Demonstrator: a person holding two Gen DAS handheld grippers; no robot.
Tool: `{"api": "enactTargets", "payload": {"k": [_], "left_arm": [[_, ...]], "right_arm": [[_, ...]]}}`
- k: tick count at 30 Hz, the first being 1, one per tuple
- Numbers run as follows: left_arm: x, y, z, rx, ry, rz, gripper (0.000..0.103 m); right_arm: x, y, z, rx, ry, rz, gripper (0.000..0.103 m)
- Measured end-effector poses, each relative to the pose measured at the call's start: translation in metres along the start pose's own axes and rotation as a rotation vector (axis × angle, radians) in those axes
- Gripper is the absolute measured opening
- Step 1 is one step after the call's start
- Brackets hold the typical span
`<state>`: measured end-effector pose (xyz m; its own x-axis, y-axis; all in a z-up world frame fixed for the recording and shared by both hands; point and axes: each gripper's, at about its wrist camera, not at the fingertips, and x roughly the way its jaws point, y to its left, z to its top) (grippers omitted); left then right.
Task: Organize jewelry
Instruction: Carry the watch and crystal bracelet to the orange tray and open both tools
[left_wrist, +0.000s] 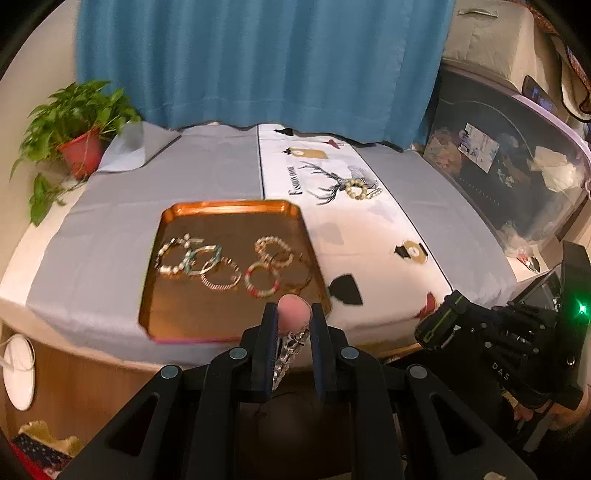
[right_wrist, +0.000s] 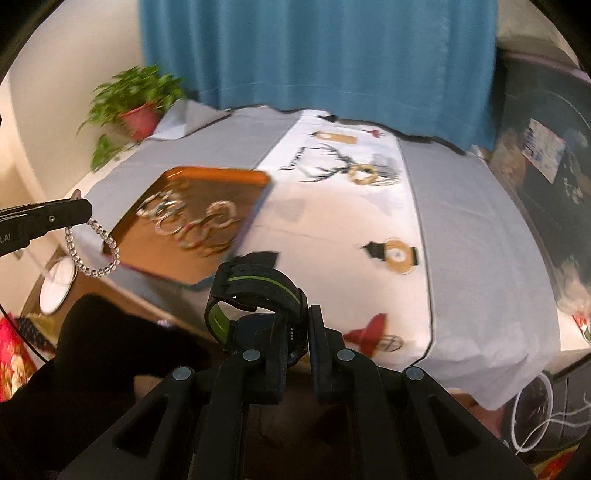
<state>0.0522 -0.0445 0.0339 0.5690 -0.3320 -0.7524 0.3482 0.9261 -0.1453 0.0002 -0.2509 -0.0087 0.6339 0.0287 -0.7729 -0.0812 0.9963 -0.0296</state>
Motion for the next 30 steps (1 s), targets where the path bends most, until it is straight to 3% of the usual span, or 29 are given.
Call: {"api": "enactTargets", "payload": {"k": [6,18,30], "left_arm": [[-0.011,0.012,-0.014,-0.017,-0.008,-0.001,0.014],[0.002,0.035,-0.013,-0.036,0.006,-0.015,0.014],[0.043,0.087,0.019,-0.095,0.021,0.018,0.014]], "right_arm": [[-0.005,0.030,-0.002,-0.061,0.007,0.018,0.011],[0.018,0.050,0.011,-0.097,0.061,0.015,0.011],[0.082,0.076,0.065,-0.121,0.102,0.065,0.011]]}}
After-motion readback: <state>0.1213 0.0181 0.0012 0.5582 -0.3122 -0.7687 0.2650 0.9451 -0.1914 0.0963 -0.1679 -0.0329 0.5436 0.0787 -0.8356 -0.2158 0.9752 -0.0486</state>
